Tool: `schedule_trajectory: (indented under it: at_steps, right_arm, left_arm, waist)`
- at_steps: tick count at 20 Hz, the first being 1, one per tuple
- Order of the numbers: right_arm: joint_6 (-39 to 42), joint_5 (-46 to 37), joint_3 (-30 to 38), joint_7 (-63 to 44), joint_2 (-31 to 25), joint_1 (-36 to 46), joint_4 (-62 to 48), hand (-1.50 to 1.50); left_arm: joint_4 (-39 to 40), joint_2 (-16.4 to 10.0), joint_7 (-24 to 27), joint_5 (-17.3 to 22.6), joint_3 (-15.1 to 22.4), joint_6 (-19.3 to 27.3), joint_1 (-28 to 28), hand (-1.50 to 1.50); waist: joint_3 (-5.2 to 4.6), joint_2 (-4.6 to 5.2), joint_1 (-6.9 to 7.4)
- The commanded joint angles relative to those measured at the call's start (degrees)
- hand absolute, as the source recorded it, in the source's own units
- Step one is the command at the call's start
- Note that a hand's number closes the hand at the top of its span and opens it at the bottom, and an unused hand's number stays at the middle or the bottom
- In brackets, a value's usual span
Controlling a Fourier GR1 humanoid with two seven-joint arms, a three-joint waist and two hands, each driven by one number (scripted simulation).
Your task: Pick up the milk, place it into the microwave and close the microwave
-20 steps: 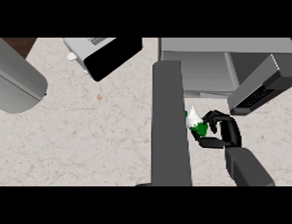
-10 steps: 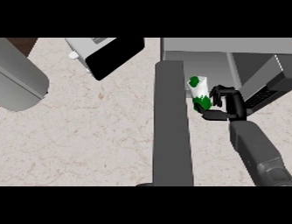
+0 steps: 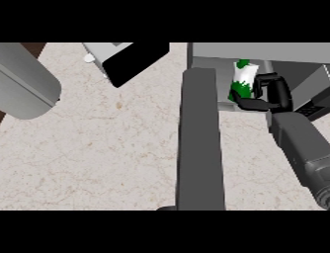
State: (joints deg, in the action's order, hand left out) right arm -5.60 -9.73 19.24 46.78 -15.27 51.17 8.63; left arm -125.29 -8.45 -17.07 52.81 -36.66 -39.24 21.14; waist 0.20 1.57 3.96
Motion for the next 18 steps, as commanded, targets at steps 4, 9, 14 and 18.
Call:
schedule_trajectory:
  at_steps: [4,9,14,18]
  right_arm:
    - [-12.25,-3.49,-1.95,-2.79,-1.73,2.95,-1.18,1.50]
    - [-15.46,-3.09,-0.93,-4.52,-3.44,4.51,-1.80,1.50]
    - [-15.24,-3.59,-1.08,-6.54,-5.98,5.43,-2.88,1.50]
    - [-16.54,-3.27,-0.45,-7.44,-7.90,6.67,-2.69,1.50]
  left_arm:
    - [1.90,-1.86,-0.45,1.09,0.47,-0.36,-1.99,-1.50]
    - [2.64,-2.36,-0.54,0.43,1.12,0.47,-4.29,-1.50]
    - [2.21,-1.80,-0.03,-0.67,1.88,0.31,-5.72,-1.50]
    - [3.63,-2.92,-0.15,-1.42,1.48,-0.26,-6.48,-1.50]
  waist:
    - [0.04,0.94,2.01]
    - [0.16,1.89,3.21]
    - [0.29,2.40,4.01]
    - [0.30,2.99,4.83]
